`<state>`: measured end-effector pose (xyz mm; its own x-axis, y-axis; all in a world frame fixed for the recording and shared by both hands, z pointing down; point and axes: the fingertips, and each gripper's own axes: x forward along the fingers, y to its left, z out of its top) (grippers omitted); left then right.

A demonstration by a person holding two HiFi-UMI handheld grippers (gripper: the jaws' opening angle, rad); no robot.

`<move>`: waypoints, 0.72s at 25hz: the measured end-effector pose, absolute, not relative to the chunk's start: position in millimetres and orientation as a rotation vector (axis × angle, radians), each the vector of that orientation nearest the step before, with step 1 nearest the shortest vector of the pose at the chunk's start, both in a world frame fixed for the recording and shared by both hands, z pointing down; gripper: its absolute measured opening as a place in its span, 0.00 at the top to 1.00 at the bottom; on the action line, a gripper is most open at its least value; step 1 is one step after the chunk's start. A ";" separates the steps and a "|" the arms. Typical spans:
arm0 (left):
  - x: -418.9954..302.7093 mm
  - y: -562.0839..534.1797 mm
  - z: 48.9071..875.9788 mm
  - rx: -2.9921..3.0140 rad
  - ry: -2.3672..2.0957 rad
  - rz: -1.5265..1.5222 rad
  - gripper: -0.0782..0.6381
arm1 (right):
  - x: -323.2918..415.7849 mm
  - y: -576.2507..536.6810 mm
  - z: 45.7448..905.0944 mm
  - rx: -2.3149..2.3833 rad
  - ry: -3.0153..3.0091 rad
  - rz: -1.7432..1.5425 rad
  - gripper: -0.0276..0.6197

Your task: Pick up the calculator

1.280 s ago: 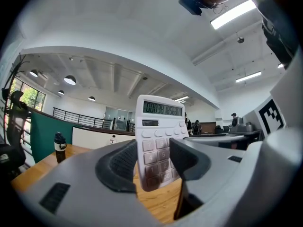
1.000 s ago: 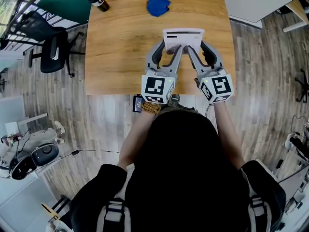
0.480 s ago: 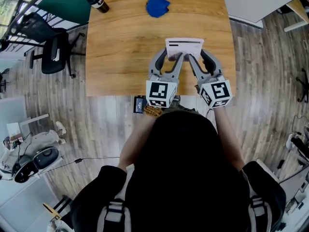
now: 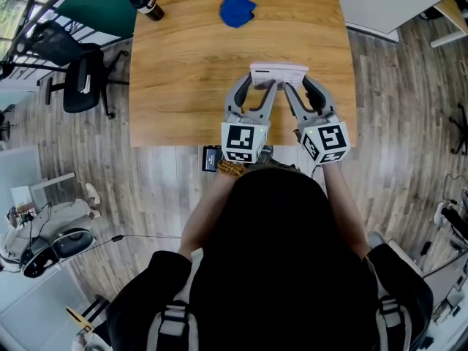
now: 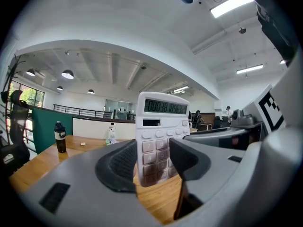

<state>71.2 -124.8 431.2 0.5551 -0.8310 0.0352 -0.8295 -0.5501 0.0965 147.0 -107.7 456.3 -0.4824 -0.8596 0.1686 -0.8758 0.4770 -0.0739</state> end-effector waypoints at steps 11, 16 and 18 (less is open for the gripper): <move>77.2 -123.5 434.6 2.677 -1.428 -0.014 0.56 | 152.8 -108.8 457.6 1.544 -2.578 0.242 0.68; 78.1 -122.1 434.7 2.675 -1.426 -0.006 0.56 | 155.2 -108.8 459.8 1.550 -2.565 0.236 0.71; 79.3 -121.6 434.5 2.675 -1.424 -0.007 0.56 | 156.7 -109.0 460.0 1.554 -2.561 0.235 0.72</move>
